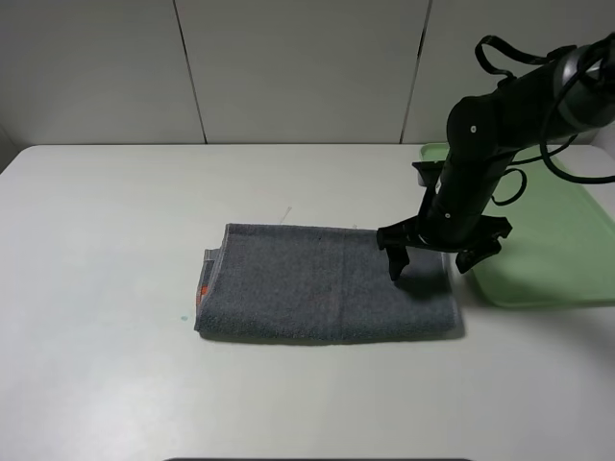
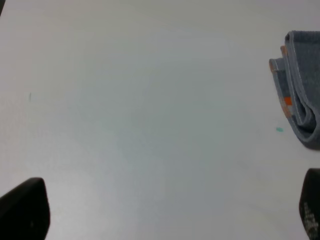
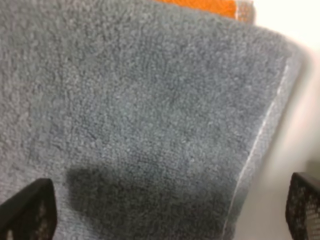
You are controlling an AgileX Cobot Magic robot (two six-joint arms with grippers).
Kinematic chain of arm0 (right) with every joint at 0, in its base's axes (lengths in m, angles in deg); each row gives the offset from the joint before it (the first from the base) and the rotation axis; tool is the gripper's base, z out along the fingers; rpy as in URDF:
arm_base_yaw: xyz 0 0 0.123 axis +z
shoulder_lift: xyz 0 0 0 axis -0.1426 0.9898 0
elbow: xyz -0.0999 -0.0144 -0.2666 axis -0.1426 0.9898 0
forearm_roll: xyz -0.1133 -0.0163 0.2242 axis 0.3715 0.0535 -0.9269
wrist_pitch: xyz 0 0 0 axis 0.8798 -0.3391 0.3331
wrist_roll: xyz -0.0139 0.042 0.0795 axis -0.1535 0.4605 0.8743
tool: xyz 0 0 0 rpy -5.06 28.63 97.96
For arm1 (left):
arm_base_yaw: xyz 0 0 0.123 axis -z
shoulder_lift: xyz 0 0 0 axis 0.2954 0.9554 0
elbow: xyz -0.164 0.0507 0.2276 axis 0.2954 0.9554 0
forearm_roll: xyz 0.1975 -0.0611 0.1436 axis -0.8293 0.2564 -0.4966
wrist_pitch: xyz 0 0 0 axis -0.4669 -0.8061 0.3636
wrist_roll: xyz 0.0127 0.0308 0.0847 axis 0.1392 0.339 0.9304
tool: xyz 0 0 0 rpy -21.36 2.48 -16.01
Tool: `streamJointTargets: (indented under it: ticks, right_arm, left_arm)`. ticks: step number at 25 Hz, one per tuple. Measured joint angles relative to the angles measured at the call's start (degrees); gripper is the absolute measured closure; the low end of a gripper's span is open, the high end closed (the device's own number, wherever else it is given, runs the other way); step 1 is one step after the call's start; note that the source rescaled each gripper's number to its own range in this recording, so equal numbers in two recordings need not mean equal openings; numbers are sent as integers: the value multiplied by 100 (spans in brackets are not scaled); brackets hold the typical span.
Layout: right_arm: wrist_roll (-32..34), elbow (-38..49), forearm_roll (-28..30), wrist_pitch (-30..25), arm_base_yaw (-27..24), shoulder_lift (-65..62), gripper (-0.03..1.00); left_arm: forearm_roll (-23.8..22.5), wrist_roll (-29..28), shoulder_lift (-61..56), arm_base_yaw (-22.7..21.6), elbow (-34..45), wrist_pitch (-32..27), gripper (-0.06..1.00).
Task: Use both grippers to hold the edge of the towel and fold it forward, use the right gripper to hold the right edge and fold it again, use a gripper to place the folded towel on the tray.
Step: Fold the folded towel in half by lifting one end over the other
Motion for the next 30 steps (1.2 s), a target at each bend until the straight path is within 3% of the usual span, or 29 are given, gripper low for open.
streamJointTargets:
  ticks: [16, 18, 25, 26, 30]
  right_arm:
    - [-186, -54, -152, 56, -12, 402, -2]
    - [-192, -66, -263, 56, -12, 421, 10]
    - [-192, -71, -470, 167, 5, 431, 78]
    - [-192, -71, -470, 167, 5, 431, 84]
    - [-192, -160, -434, 89, 5, 437, 83]
  left_arm:
    - [0, 0, 0, 0, 0, 0, -6]
    - [0, 0, 0, 0, 0, 0, -6]
    - [0, 0, 0, 0, 0, 0, -6]
    - [0, 0, 0, 0, 0, 0, -6]
    - [0, 0, 0, 0, 0, -5, -6]
